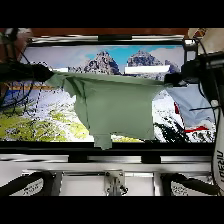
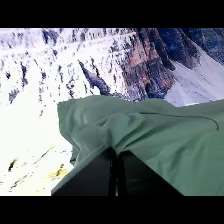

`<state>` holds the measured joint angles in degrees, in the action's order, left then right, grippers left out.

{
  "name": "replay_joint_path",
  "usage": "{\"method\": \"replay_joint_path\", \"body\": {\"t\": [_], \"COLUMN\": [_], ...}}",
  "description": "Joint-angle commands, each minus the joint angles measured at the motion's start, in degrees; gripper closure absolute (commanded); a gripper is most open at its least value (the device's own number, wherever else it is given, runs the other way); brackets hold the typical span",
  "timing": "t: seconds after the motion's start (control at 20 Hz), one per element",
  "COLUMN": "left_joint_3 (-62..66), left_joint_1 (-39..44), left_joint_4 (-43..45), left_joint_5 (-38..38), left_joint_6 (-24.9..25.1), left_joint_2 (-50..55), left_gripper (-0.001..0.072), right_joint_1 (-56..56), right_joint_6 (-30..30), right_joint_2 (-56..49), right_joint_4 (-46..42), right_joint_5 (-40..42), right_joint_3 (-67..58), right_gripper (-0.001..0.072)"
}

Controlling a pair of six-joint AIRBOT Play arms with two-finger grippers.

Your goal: Fold the shirts.

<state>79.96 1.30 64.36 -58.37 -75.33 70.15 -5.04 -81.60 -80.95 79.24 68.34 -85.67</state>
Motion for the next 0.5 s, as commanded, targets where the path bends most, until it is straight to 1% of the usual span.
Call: {"method": "replay_joint_path", "body": {"t": [0.0, 0.05, 0.1, 0.15, 0.2, 0.25, 0.35, 0.4, 0.45], "left_joint_3": [-0.37, -0.37, -0.37, -0.31, -0.31, -0.31, -0.33, -0.35, -0.83], "left_joint_1": [2.03, 3.02, 3.78, 4.13, 3.96, 3.26, 0.63, -0.79, -2.14], "left_joint_4": [-7.72, -7.69, -7.69, -7.67, -7.34, -5.60, -2.27, -0.98, -0.37], "left_joint_5": [-0.74, -1.79, -3.58, -7.04, -11.39, -15.98, -24.90, -28.11, -30.38], "left_joint_6": [-3.45, -6.27, -8.94, -11.93, -11.74, -11.80, -11.82, -11.76, -11.76], "left_joint_2": [7.76, 9.70, 11.30, 12.66, 13.29, 13.40, 12.68, 12.15, 11.52], "left_gripper": [0.0677, 0.0654, 0.0561, 0.0351, 0.0098, 0.0028, 0.0034, 0.0035, 0.0038], "right_joint_1": [-0.07, -0.07, -0.04, 0.35, 0.94, 1.75, 4.81, 7.17, 10.05], "right_joint_6": [2.27, 2.27, 2.27, 2.05, 0.44, -2.19, -5.51, -6.95, -8.72], "right_joint_2": [-6.05, -7.32, -8.17, -8.26, -7.72, -6.73, -4.20, -3.10, -2.25], "right_joint_4": [8.70, 11.30, 13.88, 16.02, 18.01, 18.32, 13.84, 11.02, 10.25], "right_joint_5": [-2.14, -2.14, -2.21, -2.19, -1.68, -0.20, 5.73, 9.64, 13.38], "right_joint_3": [0.28, 0.26, 0.26, 0.26, 0.26, 0.26, 0.26, 0.28, 0.44], "right_gripper": [0.0639, 0.0639, 0.0587, 0.0386, 0.0187, 0.0165, 0.0166, 0.0166, 0.0166]}}
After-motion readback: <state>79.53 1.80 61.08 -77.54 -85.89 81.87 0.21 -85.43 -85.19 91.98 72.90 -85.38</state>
